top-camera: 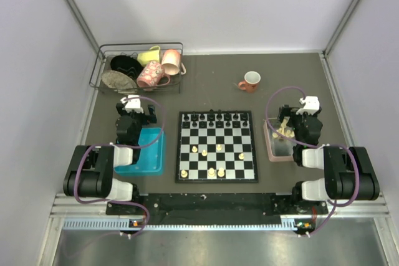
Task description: Set up the chess pieces on the board
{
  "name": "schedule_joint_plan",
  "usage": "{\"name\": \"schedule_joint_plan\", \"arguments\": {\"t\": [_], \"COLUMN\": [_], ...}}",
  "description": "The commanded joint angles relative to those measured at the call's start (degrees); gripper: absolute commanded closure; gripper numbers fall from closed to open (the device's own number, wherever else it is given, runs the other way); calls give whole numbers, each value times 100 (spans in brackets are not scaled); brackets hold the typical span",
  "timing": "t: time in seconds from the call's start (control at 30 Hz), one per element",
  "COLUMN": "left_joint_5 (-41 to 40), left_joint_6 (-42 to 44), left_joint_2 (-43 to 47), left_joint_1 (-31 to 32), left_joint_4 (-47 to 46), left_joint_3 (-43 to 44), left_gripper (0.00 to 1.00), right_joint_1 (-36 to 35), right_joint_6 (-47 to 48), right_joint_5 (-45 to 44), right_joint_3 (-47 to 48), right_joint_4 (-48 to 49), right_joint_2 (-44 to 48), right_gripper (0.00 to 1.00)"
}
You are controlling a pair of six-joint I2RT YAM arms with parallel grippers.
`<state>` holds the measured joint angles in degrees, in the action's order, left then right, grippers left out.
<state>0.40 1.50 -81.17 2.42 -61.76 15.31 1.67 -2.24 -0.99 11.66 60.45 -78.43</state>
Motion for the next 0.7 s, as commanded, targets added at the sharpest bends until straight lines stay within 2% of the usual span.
{"name": "schedule_joint_plan", "arguments": {"t": [0.0, 0.17, 0.27, 0.37, 0.4, 0.5, 0.6, 0.67], "left_joint_5": [109, -197, -514, -611, -620, -568, -367, -165], "left_joint_6": [52, -141, -667, -1080, -1273, -1694, -2108, -2162], "left_joint_2": [170, 917, 1304, 1603, 1700, 1919, 2235, 2377], "left_joint_1": [13, 40, 49, 49, 49, 49, 49, 49], "left_joint_4": [57, 2164, 2623, 3668, 4323, 5048, 5270, 5551], "left_joint_3": [103, 824, 1008, 1395, 1517, 1782, 1782, 1817], "left_gripper": [2, 2, 2, 2, 2, 2, 2, 2], "right_joint_1": [-35, -71, -71, -79, -71, -71, -71, -79], "right_joint_6": [-48, -13, -13, -5, 4, 4, 4, -109], "right_joint_5": [11, 3, 3, 3, 38, 56, 38, -328], "right_joint_3": [-32, -32, -32, -6, 11, 38, 47, 108], "right_joint_4": [284, 275, 284, 231, 205, 152, 143, 3], "right_joint_2": [47, 39, 39, 39, 39, 39, 39, 178], "right_gripper": [1, 1, 1, 1, 1, 1, 1, 1]}}
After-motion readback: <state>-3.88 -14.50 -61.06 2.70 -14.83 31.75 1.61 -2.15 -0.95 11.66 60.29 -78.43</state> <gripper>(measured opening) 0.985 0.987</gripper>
